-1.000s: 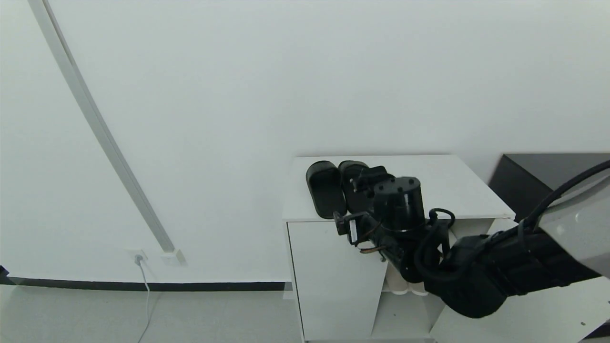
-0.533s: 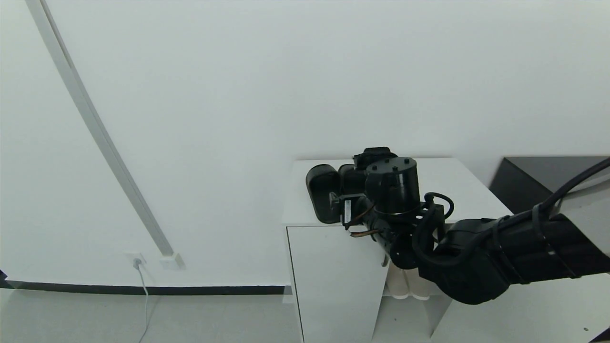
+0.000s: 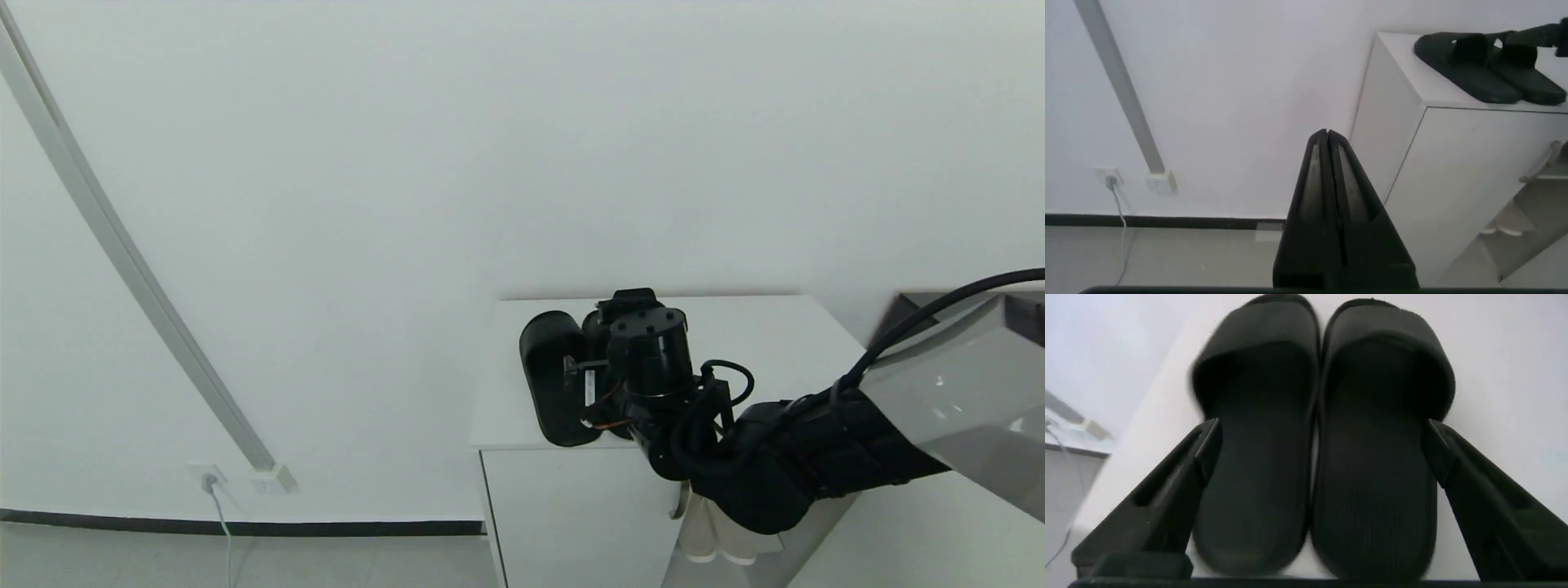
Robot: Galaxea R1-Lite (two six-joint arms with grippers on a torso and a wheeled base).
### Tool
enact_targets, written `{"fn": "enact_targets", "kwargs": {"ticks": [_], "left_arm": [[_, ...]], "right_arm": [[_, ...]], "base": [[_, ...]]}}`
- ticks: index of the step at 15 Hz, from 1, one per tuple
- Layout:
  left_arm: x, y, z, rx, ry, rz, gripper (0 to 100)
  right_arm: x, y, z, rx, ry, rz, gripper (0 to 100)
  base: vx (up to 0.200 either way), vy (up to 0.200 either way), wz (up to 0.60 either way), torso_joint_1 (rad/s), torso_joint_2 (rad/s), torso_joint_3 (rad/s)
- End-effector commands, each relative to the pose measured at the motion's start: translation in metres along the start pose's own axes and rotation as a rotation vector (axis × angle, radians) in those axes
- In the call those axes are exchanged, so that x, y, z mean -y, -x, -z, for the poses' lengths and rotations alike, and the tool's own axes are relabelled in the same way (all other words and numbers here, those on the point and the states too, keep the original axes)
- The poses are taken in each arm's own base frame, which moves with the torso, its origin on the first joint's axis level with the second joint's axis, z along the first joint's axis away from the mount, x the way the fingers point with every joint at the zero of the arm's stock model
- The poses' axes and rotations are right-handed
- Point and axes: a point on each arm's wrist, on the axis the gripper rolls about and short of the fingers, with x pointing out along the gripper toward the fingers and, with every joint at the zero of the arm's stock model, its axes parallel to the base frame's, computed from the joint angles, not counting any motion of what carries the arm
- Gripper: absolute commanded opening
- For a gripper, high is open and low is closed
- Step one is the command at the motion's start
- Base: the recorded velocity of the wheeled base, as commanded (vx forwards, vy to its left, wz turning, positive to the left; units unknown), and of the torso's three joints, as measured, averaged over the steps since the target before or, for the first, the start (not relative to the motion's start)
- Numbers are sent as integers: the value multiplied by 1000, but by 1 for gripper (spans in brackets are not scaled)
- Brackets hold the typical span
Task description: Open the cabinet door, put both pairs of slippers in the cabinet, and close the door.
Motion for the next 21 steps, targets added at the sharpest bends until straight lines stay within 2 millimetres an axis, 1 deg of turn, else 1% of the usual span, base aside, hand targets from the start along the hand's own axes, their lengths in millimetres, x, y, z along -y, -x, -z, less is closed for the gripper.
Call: {"fn": "enact_targets", "kwargs": {"ticks": [1,3,6,7,9,13,15,16,21], "left_arm": [[0,0,0,-1,0,-1,0],[0,0,0,-1,2,-1,0],[0,0,0,-1,2,0,0],[0,0,0,-1,2,0,0],[0,0,0,-1,3,0,0],[0,0,0,0,19,-1,0],[0,0,0,0,19,0,0],[0,0,0,-1,19,0,0],[0,0,0,-1,19,-1,0]], "right_arm": [[-2,-12,19,-34,24,9,100],[-5,-26,25,-33,26,20,100],[-5,-50,25,-10,14,40,100],[-5,-54,25,-7,16,42,100],[3,-73,24,12,21,72,100],[-1,-84,21,35,6,66,100],[-2,-85,20,40,3,65,100],[-2,-85,20,42,2,64,0],[-2,-86,24,34,7,66,0]], "base": [[0,0,0,0,0,0],[0,0,0,0,0,0],[0,0,0,0,0,0],[0,0,0,0,0,0],[0,0,0,0,0,0],[0,0,0,0,0,0],[0,0,0,0,0,0],[0,0,0,0,0,0],[0,0,0,0,0,0]]}}
